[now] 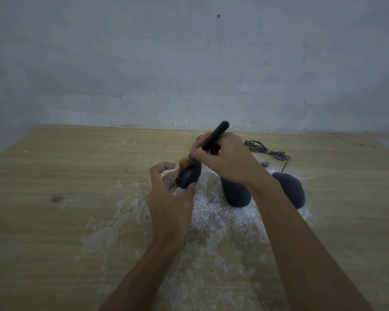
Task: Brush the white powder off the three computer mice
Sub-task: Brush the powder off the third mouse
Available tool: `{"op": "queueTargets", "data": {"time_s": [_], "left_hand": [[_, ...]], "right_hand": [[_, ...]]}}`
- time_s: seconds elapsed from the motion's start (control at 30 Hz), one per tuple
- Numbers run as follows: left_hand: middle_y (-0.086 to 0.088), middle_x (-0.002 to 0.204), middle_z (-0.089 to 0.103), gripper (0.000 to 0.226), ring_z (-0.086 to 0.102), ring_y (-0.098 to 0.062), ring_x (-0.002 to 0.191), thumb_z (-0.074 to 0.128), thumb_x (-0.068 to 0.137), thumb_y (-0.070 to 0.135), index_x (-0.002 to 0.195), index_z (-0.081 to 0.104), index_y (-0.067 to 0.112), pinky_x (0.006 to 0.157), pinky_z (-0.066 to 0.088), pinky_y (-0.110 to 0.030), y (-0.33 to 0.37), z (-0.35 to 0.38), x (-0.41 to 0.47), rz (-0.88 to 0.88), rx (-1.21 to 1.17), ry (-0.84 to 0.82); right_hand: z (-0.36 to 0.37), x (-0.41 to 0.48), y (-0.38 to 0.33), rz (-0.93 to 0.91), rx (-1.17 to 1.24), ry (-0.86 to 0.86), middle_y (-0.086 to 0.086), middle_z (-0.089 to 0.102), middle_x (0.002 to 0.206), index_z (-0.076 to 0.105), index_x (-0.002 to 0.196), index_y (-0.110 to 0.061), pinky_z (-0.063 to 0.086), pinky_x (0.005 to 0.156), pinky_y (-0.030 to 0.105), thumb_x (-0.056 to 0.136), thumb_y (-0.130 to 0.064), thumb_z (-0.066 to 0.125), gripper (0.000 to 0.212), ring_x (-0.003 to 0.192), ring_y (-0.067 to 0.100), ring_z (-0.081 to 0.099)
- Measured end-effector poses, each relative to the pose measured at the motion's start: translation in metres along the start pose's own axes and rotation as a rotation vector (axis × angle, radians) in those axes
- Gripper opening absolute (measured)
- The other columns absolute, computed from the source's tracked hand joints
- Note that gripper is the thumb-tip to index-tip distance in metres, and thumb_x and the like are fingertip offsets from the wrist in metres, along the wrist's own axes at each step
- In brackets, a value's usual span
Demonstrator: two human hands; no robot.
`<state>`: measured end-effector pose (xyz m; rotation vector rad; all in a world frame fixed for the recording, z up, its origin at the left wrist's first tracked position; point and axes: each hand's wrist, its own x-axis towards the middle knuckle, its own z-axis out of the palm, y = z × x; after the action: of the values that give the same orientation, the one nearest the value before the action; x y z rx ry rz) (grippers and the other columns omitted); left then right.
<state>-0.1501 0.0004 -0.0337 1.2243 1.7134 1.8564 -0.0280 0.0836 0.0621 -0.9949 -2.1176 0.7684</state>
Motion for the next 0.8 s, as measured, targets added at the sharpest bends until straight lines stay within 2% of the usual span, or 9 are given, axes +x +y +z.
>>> {"op": "queueTargets", "data": {"time_s": [0.07,0.17,0.27,0.33,0.43,0.57,0.6,0.7,0.8], "left_hand": [[0.027,0.091,0.064,0.063,0.065,0.017,0.084,0.087,0.073,0.008,0.111,0.046,0.038,0.065,0.049,-0.002,0.0013,0.0010,-0.0010,-0.009,-0.006,0.004],[0.025,0.088,0.066,0.059,0.068,0.013,0.081,0.087,0.074,0.008,0.111,0.049,0.034,0.063,0.050,-0.004,0.0027,0.0022,-0.0009,-0.019,-0.050,0.019],[0.017,0.081,0.073,0.059,0.071,0.006,0.073,0.089,0.073,0.014,0.113,0.049,0.030,0.060,0.052,-0.007,0.0044,0.0018,-0.0015,-0.052,-0.081,0.021],[0.016,0.076,0.074,0.060,0.073,0.004,0.070,0.089,0.072,0.011,0.114,0.050,0.028,0.059,0.052,-0.008,0.0037,0.0019,0.0000,-0.083,-0.110,0.027],[0.019,0.079,0.069,0.060,0.072,0.005,0.071,0.089,0.071,0.008,0.113,0.051,0.029,0.058,0.052,-0.008,0.0031,0.0018,0.0030,-0.107,-0.120,0.048],[0.016,0.073,0.072,0.058,0.073,0.002,0.067,0.090,0.071,0.011,0.112,0.052,0.026,0.057,0.052,-0.009,0.0036,0.0015,0.0029,-0.143,-0.150,0.049],[0.016,0.073,0.072,0.059,0.073,0.003,0.067,0.090,0.070,0.010,0.112,0.052,0.026,0.057,0.052,-0.008,0.0045,0.0020,0.0032,-0.154,-0.156,0.051],[0.010,0.084,0.073,0.059,0.073,0.003,0.070,0.089,0.069,0.006,0.110,0.053,0.028,0.059,0.052,-0.008,0.0065,0.0015,0.0051,-0.213,-0.213,0.068],[0.002,0.091,0.072,0.058,0.074,0.001,0.073,0.089,0.069,0.002,0.108,0.053,0.025,0.059,0.053,-0.009,0.0082,0.0012,0.0062,-0.288,-0.294,0.069]], "right_hand": [[-0.0023,-0.0027,-0.0019,-0.004,-0.008,-0.148,-0.008,0.074,0.081,0.078,0.091,-0.019,0.050,0.064,0.011,0.093,-0.026,0.071,0.010,0.078,0.000,0.068],[-0.0029,-0.0010,-0.0037,-0.033,0.058,-0.075,-0.002,0.077,0.087,0.077,0.090,-0.019,0.058,0.077,0.026,0.093,-0.023,0.070,0.009,0.087,0.009,0.071],[-0.0012,-0.0026,-0.0068,-0.038,-0.032,-0.214,-0.007,0.075,0.081,0.079,0.089,-0.019,0.052,0.066,0.013,0.092,-0.024,0.072,0.009,0.080,0.002,0.069],[-0.0002,-0.0030,-0.0061,-0.033,-0.031,-0.204,-0.005,0.075,0.082,0.079,0.090,-0.019,0.053,0.067,0.016,0.092,-0.026,0.072,0.010,0.081,0.005,0.069],[-0.0003,-0.0012,-0.0052,-0.060,0.021,-0.055,-0.003,0.076,0.090,0.078,0.094,-0.018,0.056,0.075,0.024,0.094,-0.024,0.070,0.010,0.087,0.006,0.069],[-0.0003,-0.0048,-0.0066,-0.056,-0.037,-0.250,-0.007,0.075,0.080,0.080,0.091,-0.020,0.052,0.064,0.014,0.092,-0.026,0.073,0.009,0.079,0.002,0.069],[-0.0010,-0.0040,-0.0053,-0.051,-0.023,-0.209,-0.006,0.075,0.079,0.079,0.091,-0.020,0.053,0.064,0.015,0.092,-0.026,0.073,0.009,0.078,0.004,0.069],[-0.0035,-0.0007,-0.0003,-0.031,0.051,0.043,0.001,0.076,0.082,0.078,0.092,-0.022,0.059,0.069,0.036,0.094,-0.024,0.070,0.008,0.080,0.017,0.071],[-0.0021,-0.0071,0.0028,-0.035,-0.008,-0.123,-0.010,0.074,0.080,0.079,0.091,-0.024,0.053,0.064,0.017,0.093,-0.026,0.071,0.008,0.078,0.003,0.067]]}}
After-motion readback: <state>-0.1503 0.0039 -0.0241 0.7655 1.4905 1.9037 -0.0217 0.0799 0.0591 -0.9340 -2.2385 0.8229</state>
